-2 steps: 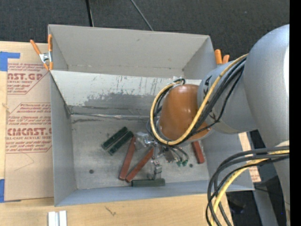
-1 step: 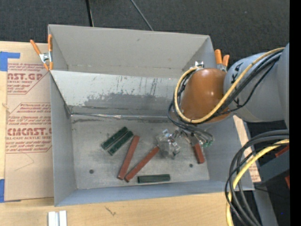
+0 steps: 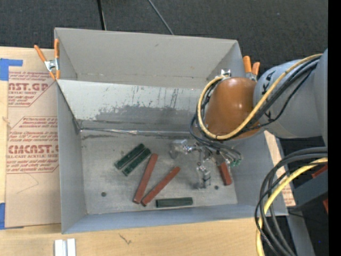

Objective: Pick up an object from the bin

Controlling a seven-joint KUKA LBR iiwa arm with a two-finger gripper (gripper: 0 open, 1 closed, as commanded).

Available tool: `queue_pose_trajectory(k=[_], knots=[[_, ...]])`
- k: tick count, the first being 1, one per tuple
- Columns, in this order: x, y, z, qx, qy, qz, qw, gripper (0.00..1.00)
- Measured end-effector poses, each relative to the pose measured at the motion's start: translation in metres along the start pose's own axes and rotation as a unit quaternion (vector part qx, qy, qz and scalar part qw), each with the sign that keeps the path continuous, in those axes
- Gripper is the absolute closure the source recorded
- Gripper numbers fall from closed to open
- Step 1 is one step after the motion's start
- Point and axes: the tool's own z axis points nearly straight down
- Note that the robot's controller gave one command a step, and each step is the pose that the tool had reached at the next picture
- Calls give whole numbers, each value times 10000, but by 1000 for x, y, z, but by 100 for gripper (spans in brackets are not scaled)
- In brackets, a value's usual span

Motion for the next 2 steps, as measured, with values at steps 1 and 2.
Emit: queue_pose_trajectory(k=[1, 2], knots=[[0, 0, 0, 0, 0, 0, 10000, 0], [9, 71, 7, -4, -5, 497, 9988, 100]])
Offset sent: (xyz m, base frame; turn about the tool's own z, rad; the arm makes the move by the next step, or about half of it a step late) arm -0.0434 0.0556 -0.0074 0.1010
